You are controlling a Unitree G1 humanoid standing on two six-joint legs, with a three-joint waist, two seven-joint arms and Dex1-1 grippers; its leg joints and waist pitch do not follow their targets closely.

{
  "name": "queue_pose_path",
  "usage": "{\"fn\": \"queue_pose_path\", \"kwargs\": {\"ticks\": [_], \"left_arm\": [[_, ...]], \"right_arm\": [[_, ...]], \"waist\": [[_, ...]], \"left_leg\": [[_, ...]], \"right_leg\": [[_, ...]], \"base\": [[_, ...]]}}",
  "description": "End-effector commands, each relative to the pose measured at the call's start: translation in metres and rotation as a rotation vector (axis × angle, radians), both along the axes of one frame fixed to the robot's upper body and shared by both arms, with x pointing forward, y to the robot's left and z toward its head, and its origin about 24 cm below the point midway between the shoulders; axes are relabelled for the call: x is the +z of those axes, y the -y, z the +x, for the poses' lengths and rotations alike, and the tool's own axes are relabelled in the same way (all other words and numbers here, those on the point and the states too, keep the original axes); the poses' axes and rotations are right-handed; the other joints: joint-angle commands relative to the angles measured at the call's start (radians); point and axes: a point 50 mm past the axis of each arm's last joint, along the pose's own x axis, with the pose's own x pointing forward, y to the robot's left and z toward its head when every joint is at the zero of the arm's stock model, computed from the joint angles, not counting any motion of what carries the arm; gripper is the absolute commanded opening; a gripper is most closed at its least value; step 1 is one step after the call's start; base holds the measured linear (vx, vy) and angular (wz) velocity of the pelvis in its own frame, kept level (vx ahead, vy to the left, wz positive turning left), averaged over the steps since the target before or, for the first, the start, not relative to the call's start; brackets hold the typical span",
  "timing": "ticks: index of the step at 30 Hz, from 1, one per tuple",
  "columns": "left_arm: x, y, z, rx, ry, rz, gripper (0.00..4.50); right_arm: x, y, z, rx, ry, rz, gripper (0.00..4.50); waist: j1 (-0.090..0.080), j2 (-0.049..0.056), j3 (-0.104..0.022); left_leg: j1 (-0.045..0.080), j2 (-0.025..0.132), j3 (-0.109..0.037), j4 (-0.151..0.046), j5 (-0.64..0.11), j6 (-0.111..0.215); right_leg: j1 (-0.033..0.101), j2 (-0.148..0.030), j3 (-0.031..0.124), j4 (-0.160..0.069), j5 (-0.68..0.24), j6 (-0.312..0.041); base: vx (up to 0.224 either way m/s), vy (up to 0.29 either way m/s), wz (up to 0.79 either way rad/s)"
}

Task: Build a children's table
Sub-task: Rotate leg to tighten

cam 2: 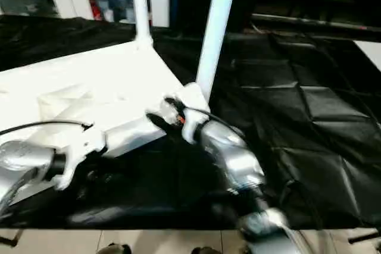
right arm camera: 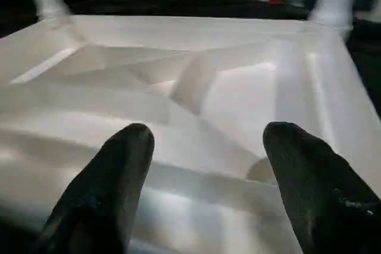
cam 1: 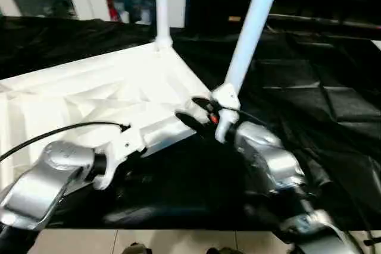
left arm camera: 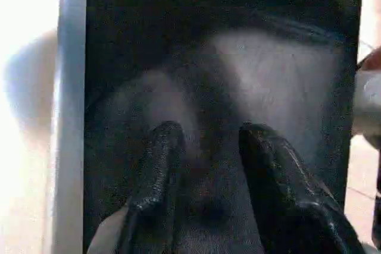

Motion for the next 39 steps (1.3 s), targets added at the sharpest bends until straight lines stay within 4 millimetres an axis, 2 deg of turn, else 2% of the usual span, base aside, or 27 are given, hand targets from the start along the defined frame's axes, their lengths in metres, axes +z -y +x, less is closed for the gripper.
{"fn": "queue_pose_path", "kwargs": {"ticks": [1, 2, 3, 6, 8, 10, 13, 18, 19, 20, 23, 26, 29, 31, 34, 36, 39], "left_arm": [[0.003, -0.002, -0.002, 0.020, 0.018, 0.045, 2.21], [0.003, -0.003, -0.003, 0.027, 0.019, 0.057, 2.30], [0.003, -0.004, -0.004, 0.034, 0.017, 0.071, 2.55], [0.002, -0.006, -0.008, 0.043, -0.001, 0.114, 2.61], [0.002, -0.006, -0.008, 0.045, -0.004, 0.123, 2.75], [0.001, -0.009, -0.007, 0.070, 0.018, 0.164, 2.98], [0.001, -0.010, -0.006, 0.087, 0.035, 0.183, 3.19], [0.007, -0.015, 0.000, 0.131, 0.093, 0.208, 3.43], [0.007, -0.016, 0.001, 0.136, 0.101, 0.213, 3.43], [0.008, -0.017, 0.001, 0.137, 0.104, 0.215, 3.69], [0.009, -0.017, 0.005, 0.155, 0.139, 0.215, 3.75], [0.009, -0.017, 0.008, 0.157, 0.159, 0.210, 4.17], [0.009, -0.016, 0.011, 0.150, 0.195, 0.203, 4.22], [0.014, -0.007, 0.009, 0.105, 0.208, 0.092, 4.42], [0.016, -0.001, 0.002, 0.062, 0.170, 0.016, 4.42], [0.015, -0.003, -0.007, 0.047, 0.109, -0.018, 4.42], [0.011, -0.020, -0.027, 0.044, -0.017, -0.003, 4.42]], "right_arm": [[-0.003, 0.008, 0.008, -0.115, -0.023, 0.025, 3.32], [-0.004, 0.009, 0.011, -0.156, -0.038, 0.042, 3.32], [-0.005, 0.011, 0.015, -0.203, -0.061, 0.077, 3.32], [-0.010, 0.017, 0.025, -0.346, -0.115, 0.135, 3.32], [-0.011, 0.018, 0.027, -0.375, -0.124, 0.143, 3.32], [-0.014, 0.032, 0.036, -0.515, -0.157, 0.169, 3.32], [-0.012, 0.042, 0.041, -0.583, -0.155, 0.177, 3.32], [-0.006, 0.079, 0.054, -0.755, -0.156, 0.204, 3.32], [-0.005, 0.083, 0.056, -0.767, -0.149, 0.201, 3.32], [-0.004, 0.084, 0.056, -0.772, -0.147, 0.200, 3.32], [0.001, 0.106, 0.059, -0.831, -0.120, 0.186, 3.32], [0.002, 0.116, 0.060, -0.861, -0.106, 0.177, 3.32], [0.004, 0.134, 0.060, -0.909, -0.089, 0.164, 3.32], [0.005, 0.139, 0.060, -0.881, -0.078, 0.146, 3.32], [0.003, 0.134, 0.059, -0.787, -0.056, 0.102, 3.32], [-0.001, 0.126, 0.055, -0.678, -0.036, 0.066, 3.32], [-0.010, 0.115, 0.045, -0.509, -0.027, 0.041, 3.32]], "waist": [[-0.005, 0.019, -0.053], [-0.006, 0.020, -0.053], [-0.007, 0.016, -0.053], [-0.012, 0.013, -0.054], [-0.013, 0.015, -0.052], [-0.011, 0.015, -0.053], [-0.006, 0.015, -0.053], [-0.003, 0.011, -0.054], [-0.002, 0.007, -0.055], [0.000, 0.009, -0.056], [0.007, 0.005, -0.061], [0.014, 0.002, -0.068], [0.015, 0.000, -0.071], [0.017, 0.003, -0.072], [0.016, 0.001, -0.071], [0.013, 0.002, -0.066], [0.001, 0.000, -0.058]], "left_leg": [[0.021, 0.031, -0.016, -0.067, -0.189, -0.028], [0.023, 0.031, -0.014, -0.066, -0.187, -0.031], [0.022, 0.028, -0.013, -0.066, -0.179, -0.032], [0.020, 0.028, -0.013, -0.064, -0.175, -0.032], [0.022, 0.027, -0.012, -0.063, -0.182, -0.036], [0.024, 0.028, -0.011, -0.062, -0.180, -0.037], [0.027, 0.027, -0.010, -0.062, -0.187, -0.045], [0.025, 0.025, -0.010, -0.059, -0.214, -0.052], [0.026, 0.025, -0.009, -0.058, -0.215, -0.051], [0.026, 0.025, -0.009, -0.056, -0.213, -0.048], [0.021, 0.023, -0.008, -0.052, -0.168, -0.037], [0.016, 0.020, -0.007, -0.047, -0.121, -0.021], [0.013, 0.019, -0.005, -0.042, -0.091, -0.005], [0.012, 0.018, -0.004, -0.039, -0.091, 0.003], [0.005, 0.019, -0.006, -0.037, -0.102, 0.004], [0.005, 0.022, -0.006, -0.038, -0.150, 0.000], [0.003, 0.025, -0.012, -0.043, -0.214, -0.009]], "right_leg": [[0.042, -0.055, 0.056, -0.062, -0.156, -0.183], [0.040, -0.054, 0.057, -0.061, -0.142, -0.183], [0.043, -0.051, 0.056, -0.060, -0.127, -0.180], [0.045, -0.054, 0.057, -0.055, -0.108, -0.182], [0.041, -0.053, 0.057, -0.056, -0.122, -0.182], [0.040, -0.052, 0.057, -0.054, -0.119, -0.176], [0.037, -0.050, 0.056, -0.053, -0.118, -0.168], [0.039, -0.051, 0.055, -0.054, -0.148, -0.159], [0.039, -0.051, 0.055, -0.055, -0.150, -0.157], [0.038, -0.051, 0.055, -0.054, -0.151, -0.158], [0.043, -0.049, 0.053, -0.047, -0.105, -0.161], [0.051, -0.049, 0.053, -0.039, -0.044, -0.170], [0.054, -0.048, 0.053, -0.035, -0.002, -0.184], [0.053, -0.047, 0.051, -0.034, 0.005, -0.197], [0.055, -0.047, 0.050, -0.032, 0.001, -0.205], [0.050, -0.050, 0.050, -0.040, -0.072, -0.198], [0.045, -0.052, 0.050, -0.052, -0.191, -0.178]], "base": [[0.000, 0.000, 0.00], [0.000, 0.000, 0.00], [0.000, 0.000, 0.00], [0.000, 0.000, 0.00], [0.000, 0.000, 0.00], [0.000, 0.000, 0.00], [0.000, 0.000, 0.00], [0.000, 0.000, 0.00], [0.000, 0.000, 0.00], [0.000, 0.000, 0.00], [0.000, 0.000, 0.00], [0.000, 0.000, 0.00], [0.000, 0.000, 0.00], [0.000, 0.000, 0.00], [0.000, 0.000, 0.00], [0.000, 0.000, 0.00], [0.000, 0.000, 0.00]]}}
